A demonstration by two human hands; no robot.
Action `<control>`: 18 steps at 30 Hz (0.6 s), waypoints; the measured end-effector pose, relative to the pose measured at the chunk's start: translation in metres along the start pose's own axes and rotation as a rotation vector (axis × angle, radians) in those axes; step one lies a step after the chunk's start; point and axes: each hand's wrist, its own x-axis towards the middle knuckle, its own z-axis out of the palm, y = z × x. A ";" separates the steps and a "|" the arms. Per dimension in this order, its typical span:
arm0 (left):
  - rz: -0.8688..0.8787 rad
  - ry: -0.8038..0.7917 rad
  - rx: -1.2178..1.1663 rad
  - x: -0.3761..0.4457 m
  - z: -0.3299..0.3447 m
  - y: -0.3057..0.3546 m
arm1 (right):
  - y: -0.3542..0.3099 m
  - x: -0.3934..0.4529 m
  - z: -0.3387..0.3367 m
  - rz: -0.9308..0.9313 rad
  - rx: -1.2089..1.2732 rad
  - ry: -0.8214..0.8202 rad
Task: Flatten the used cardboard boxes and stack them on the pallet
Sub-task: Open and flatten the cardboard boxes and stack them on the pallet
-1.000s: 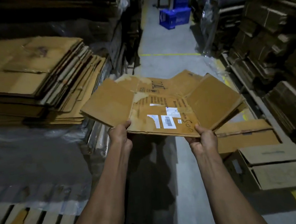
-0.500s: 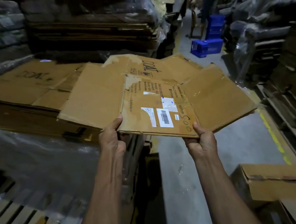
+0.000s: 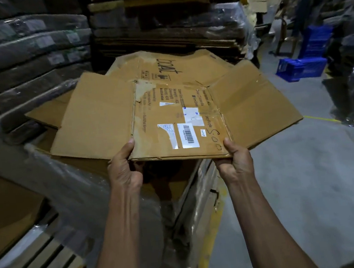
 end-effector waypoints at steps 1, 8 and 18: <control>0.011 0.005 -0.012 0.008 -0.001 0.006 | 0.006 0.010 0.009 0.018 -0.005 -0.017; 0.142 0.070 -0.149 0.070 0.001 0.022 | 0.049 0.111 0.065 0.206 -0.117 -0.099; 0.415 0.190 -0.353 0.151 0.065 0.002 | 0.067 0.269 0.153 0.448 -0.315 -0.280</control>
